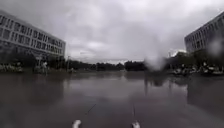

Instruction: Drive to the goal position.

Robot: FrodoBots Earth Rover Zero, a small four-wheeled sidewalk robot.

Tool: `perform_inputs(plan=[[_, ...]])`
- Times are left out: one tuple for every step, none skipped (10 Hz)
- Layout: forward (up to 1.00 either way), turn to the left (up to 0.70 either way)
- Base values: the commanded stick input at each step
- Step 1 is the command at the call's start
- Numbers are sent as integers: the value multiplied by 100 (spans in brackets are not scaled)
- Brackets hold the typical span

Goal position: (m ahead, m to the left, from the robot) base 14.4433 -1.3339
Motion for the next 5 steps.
perform_inputs(plan=[[70,0],[70,0],[70,0],[70,0],[70,-12]])
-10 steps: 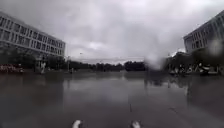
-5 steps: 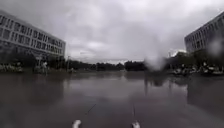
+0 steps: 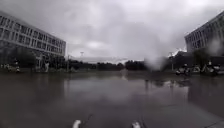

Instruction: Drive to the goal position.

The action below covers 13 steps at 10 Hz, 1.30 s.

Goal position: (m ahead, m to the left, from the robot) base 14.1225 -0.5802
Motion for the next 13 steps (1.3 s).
perform_inputs(plan=[[70,-34],[70,-24],[70,-6],[70,0],[70,0],[70,0],[70,0],[70,0],[70,0],[70,0],[70,0],[70,0],[70,0]])
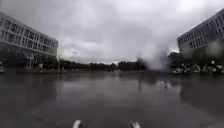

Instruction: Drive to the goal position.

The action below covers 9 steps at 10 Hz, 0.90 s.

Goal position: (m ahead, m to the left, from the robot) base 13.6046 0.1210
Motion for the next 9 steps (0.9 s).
perform_inputs(plan=[[70,0],[70,0],[70,0],[70,0],[70,0],[70,0],[70,0],[70,0],[70,0]])
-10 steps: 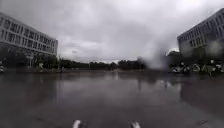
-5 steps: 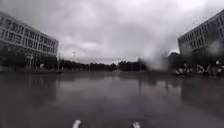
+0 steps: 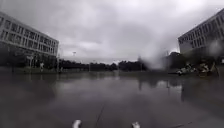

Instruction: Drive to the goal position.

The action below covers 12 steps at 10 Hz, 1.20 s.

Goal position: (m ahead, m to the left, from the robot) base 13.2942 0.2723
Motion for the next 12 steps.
perform_inputs(plan=[[70,0],[70,0],[70,0],[70,0],[70,0],[70,0],[70,0],[70,0],[70,0],[70,0],[70,0],[70,0]])
